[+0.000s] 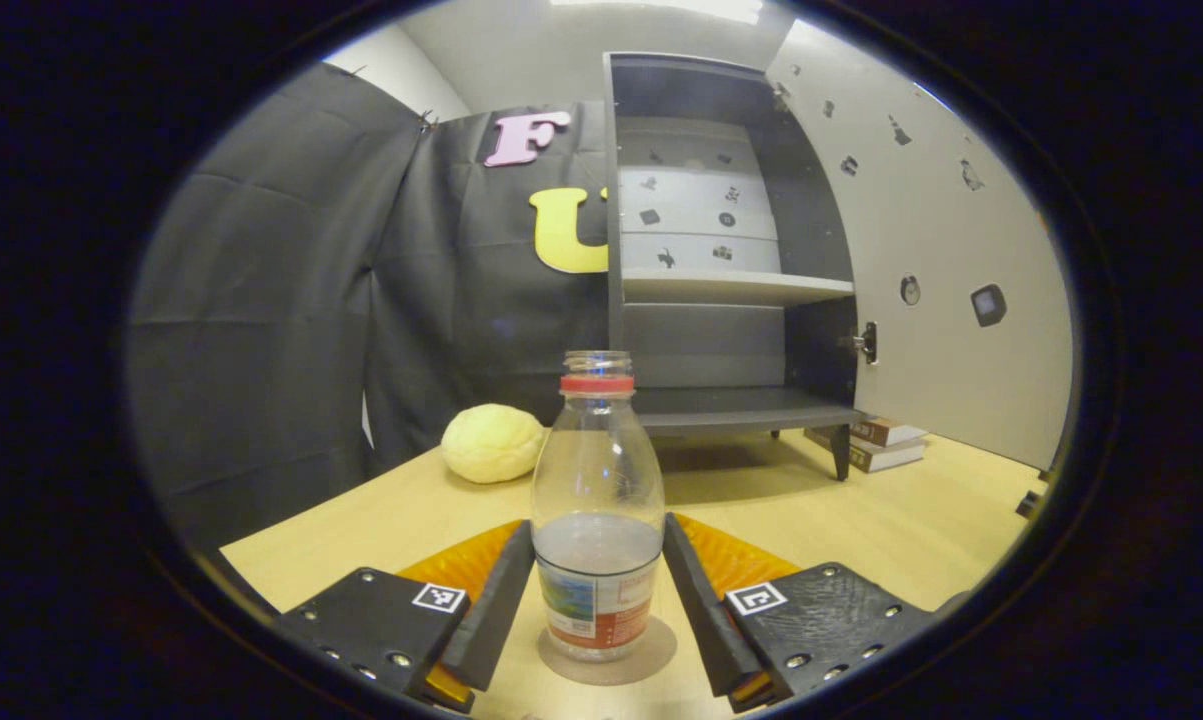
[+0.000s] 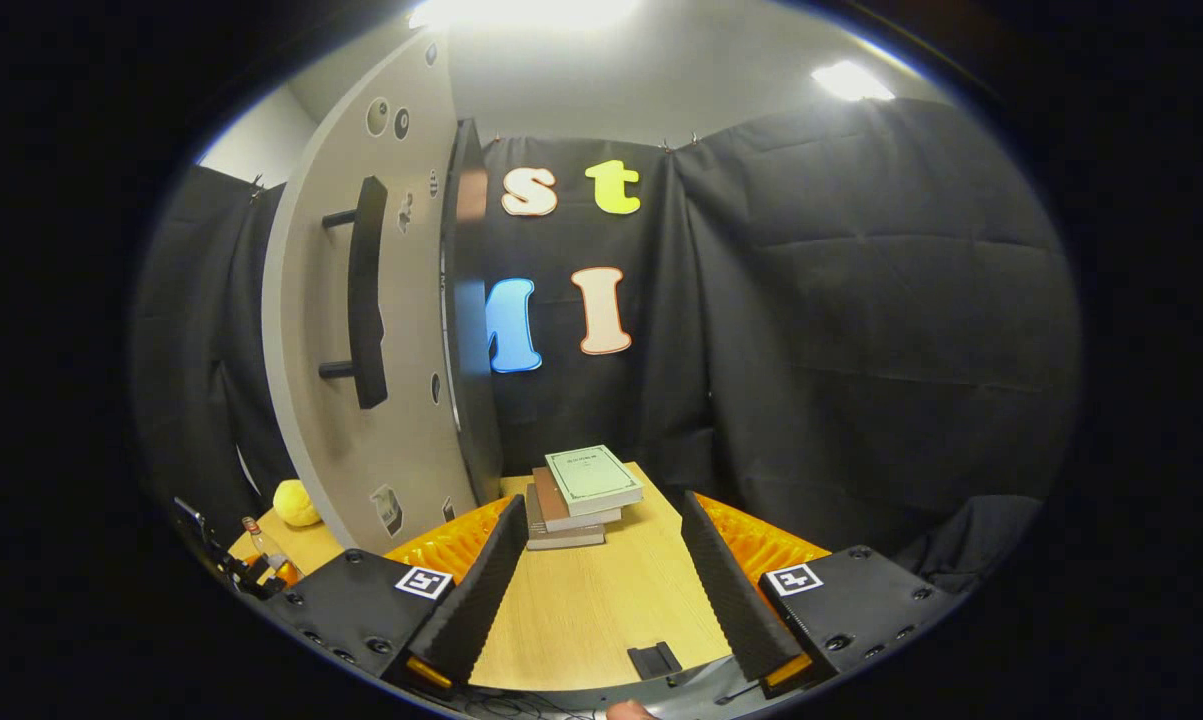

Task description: Open the cabinet door with the right hand, grasp the bottle in the cabinet with the left hand and place it on the coaster, then close the cabinet door with the right hand.

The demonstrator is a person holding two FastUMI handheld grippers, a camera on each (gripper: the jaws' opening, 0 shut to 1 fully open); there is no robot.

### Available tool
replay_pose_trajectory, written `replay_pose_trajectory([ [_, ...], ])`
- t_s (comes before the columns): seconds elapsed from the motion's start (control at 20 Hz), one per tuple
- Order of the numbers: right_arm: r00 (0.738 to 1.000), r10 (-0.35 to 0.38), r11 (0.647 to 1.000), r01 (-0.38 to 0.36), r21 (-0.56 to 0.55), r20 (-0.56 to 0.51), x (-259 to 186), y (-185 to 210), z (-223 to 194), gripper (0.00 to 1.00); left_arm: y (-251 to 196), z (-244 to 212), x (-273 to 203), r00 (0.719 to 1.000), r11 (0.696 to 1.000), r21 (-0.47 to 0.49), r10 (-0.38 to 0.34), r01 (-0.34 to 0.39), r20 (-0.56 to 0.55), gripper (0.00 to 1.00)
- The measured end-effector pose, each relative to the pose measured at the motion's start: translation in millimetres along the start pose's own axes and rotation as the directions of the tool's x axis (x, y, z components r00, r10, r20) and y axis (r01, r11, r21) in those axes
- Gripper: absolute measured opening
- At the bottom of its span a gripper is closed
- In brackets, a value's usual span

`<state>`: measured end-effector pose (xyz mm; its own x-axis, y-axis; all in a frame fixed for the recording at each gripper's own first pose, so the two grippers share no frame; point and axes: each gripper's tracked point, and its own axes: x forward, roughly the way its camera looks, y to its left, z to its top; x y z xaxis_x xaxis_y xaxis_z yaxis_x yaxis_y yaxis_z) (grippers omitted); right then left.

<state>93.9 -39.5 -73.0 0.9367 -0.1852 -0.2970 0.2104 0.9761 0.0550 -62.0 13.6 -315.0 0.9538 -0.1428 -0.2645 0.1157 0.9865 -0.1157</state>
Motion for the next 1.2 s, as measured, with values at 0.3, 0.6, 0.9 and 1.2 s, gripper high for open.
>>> replay_pose_trajectory([
  [0.3, 1.0, 0.013, 1.0, -0.013, 0.016, 0.005, 4.7, 2.6, 1.3, 0.98, -2.9, -18.3, 0.7, 0.999, 1.0, -0.025, 0.006, -0.006, -0.037, 0.79],
  [0.6, 1.0, 0.03, 0.999, -0.03, 0.01, 0.005, 8.1, 8.5, 1.2, 0.98, 0.2, -29.6, -14.7, 0.996, 1.0, -0.009, 0.016, -0.016, -0.092, 0.77],
  [0.9, 0.999, 0.039, 0.999, -0.039, 0.03, 0.023, 5.2, 8.4, 6.0, 0.98, -10.8, -27.3, -37.4, 0.993, 1.0, 0.011, -0.008, 0.009, -0.118, 0.8],
  [1.2, 0.998, 0.045, 0.995, -0.05, 0.085, 0.053, 2.7, 5.0, 33.6, 0.98, -18.9, 21.0, -77.3, 0.994, 1.0, 0.02, -0.014, 0.016, -0.107, 0.79],
])
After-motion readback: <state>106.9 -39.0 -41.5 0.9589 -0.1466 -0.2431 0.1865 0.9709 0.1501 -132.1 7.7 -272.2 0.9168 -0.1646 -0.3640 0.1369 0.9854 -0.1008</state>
